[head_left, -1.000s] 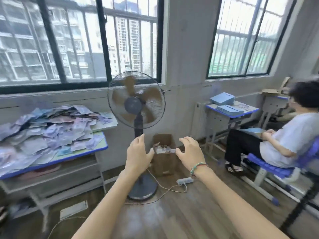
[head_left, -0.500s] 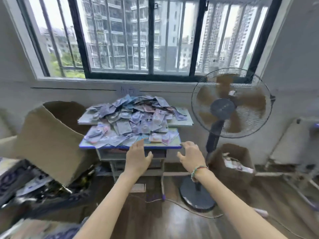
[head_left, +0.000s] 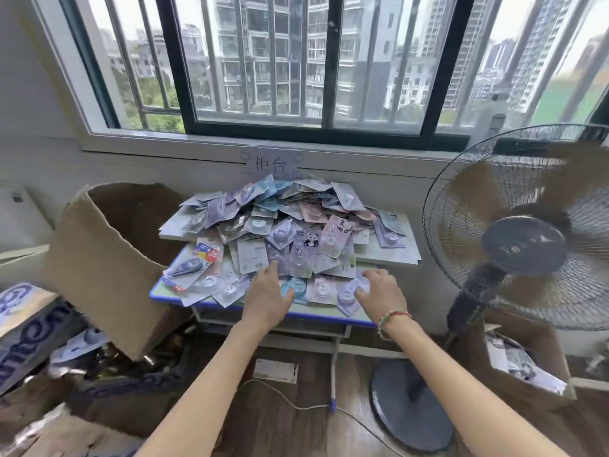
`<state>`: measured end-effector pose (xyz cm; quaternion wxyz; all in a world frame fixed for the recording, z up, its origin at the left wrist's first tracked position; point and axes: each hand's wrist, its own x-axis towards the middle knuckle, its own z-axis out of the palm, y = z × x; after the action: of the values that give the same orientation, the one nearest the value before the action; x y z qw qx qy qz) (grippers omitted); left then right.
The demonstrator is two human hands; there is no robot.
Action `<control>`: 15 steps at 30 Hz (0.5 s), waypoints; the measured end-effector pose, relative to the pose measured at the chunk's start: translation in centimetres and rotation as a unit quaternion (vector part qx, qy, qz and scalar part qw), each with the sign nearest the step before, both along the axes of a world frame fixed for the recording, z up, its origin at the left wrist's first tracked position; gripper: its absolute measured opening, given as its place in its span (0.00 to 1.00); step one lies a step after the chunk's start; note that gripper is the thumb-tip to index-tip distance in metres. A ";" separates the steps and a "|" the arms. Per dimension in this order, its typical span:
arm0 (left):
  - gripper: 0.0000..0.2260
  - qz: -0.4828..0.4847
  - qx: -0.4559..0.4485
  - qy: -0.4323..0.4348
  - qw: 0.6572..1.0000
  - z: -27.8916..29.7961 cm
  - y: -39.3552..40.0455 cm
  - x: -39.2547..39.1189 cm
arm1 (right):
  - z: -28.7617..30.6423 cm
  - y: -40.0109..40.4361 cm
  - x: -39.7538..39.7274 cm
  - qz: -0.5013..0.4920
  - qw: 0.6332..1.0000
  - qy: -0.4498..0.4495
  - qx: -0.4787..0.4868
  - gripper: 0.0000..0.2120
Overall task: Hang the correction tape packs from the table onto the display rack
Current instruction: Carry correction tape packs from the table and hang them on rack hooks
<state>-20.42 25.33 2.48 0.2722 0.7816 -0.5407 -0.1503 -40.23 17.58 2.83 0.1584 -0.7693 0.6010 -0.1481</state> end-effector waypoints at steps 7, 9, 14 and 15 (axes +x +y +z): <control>0.34 0.023 0.061 0.017 0.998 -2.2 -6.4 2.3 | -1.6 -8.1 2.4 -0.001 0.999 -0.010 0.033 0.23; 0.35 0.022 0.081 0.017 0.996 -2.8 -8.4 2.5 | -2.2 -10.1 2.9 -0.010 0.999 -0.015 0.042 0.21; 0.35 0.000 0.114 0.017 0.993 -4.5 -14.0 3.6 | -4.2 -14.7 4.9 -0.054 0.996 -0.029 0.071 0.23; 0.35 -0.003 0.120 0.020 0.993 -4.8 -15.2 3.9 | -4.6 -15.8 5.6 -0.062 0.995 -0.027 0.078 0.24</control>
<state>-16.53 10.10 -2.36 0.1864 0.8036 -0.5160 -0.2305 -34.66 1.77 -1.73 0.2249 -0.7114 0.6528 -0.1313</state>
